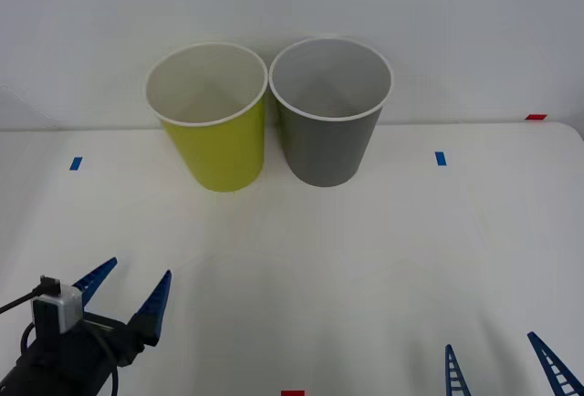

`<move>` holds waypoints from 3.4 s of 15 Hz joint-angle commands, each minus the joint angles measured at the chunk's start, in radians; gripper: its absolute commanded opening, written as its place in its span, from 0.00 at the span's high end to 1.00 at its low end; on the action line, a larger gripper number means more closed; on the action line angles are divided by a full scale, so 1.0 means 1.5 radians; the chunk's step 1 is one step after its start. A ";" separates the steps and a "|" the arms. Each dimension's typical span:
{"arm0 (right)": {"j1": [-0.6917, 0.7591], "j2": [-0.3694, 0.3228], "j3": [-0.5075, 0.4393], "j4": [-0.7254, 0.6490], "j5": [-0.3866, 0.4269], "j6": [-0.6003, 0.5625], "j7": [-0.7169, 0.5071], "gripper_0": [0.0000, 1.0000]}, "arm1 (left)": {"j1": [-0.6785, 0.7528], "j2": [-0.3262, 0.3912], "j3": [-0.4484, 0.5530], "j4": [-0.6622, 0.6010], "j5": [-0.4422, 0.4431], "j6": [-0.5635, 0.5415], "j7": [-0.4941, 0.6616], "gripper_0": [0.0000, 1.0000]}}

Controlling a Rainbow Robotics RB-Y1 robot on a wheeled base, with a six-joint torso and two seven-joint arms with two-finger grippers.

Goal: Put cans in the gray bin and PET bottles in the light green bin.

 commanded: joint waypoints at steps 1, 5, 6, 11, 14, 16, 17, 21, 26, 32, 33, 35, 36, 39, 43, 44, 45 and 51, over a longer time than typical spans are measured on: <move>0.000 0.000 0.000 0.000 0.000 0.000 0.000 0.00 | 0.022 0.027 -0.067 0.099 -0.046 -0.189 -0.011 0.19; 0.000 0.000 0.000 0.000 0.000 0.000 0.000 0.00 | 0.092 0.028 -0.068 0.121 -0.075 -0.277 -0.007 0.19; 0.000 0.000 0.000 0.000 0.000 0.000 0.000 0.00 | 0.112 0.028 -0.068 0.121 -0.083 -0.296 -0.009 0.19; 0.000 0.000 0.000 0.000 0.000 0.000 0.000 0.00 | 0.148 0.028 -0.040 0.123 -0.123 -0.324 0.002 0.19; 0.000 0.000 0.000 0.000 0.000 0.000 0.000 0.00 | 0.146 0.023 -0.026 0.122 -0.130 -0.325 0.000 0.19; 0.000 0.000 0.000 0.000 0.000 0.000 0.000 0.00 | 0.145 -0.005 -0.022 0.122 -0.144 -0.319 -0.005 0.20; 0.000 0.000 0.000 0.000 0.000 0.000 0.000 0.00 | 0.147 -0.027 -0.013 0.122 -0.160 -0.311 -0.007 0.21; 0.000 0.000 0.000 0.000 0.000 0.000 0.000 0.00 | 0.149 -0.040 -0.013 0.122 -0.172 -0.306 -0.012 0.21; 0.000 0.000 0.000 0.000 0.000 0.000 0.000 0.00 | 0.148 -0.041 -0.014 0.122 -0.172 -0.306 -0.020 0.21; 0.000 0.000 0.000 0.000 0.000 0.000 0.000 0.00 | 0.148 -0.041 -0.014 0.122 -0.172 -0.306 -0.020 0.22; 0.000 0.000 0.000 0.000 0.000 0.000 0.000 0.00 | 0.148 -0.041 -0.014 0.122 -0.172 -0.306 -0.020 0.21; 0.000 0.000 0.000 0.000 0.000 0.000 0.000 0.00 | 0.148 -0.041 -0.014 0.122 -0.172 -0.306 -0.020 0.21; 0.000 0.000 0.000 0.000 0.000 0.000 0.000 0.00 | 0.148 -0.041 -0.014 0.122 -0.172 -0.306 -0.020 0.21; 0.000 0.000 0.000 0.000 0.000 0.000 0.000 0.00 | 0.148 -0.041 -0.014 0.122 -0.172 -0.306 -0.020 0.21; 0.000 0.000 0.000 0.000 0.000 0.000 0.000 0.00 | 0.148 -0.041 -0.014 0.122 -0.172 -0.306 -0.020 0.21; 0.000 0.000 0.000 0.000 0.000 0.000 0.000 0.00 | 0.148 -0.041 -0.014 0.122 -0.172 -0.306 -0.020 0.21; 0.000 0.000 0.000 0.000 0.000 0.000 0.000 0.00 | 0.148 -0.041 -0.014 0.122 -0.172 -0.306 -0.020 0.21; 0.000 0.000 0.000 0.000 0.000 0.000 0.000 0.00 | 0.148 -0.041 -0.014 0.122 -0.172 -0.306 -0.020 0.21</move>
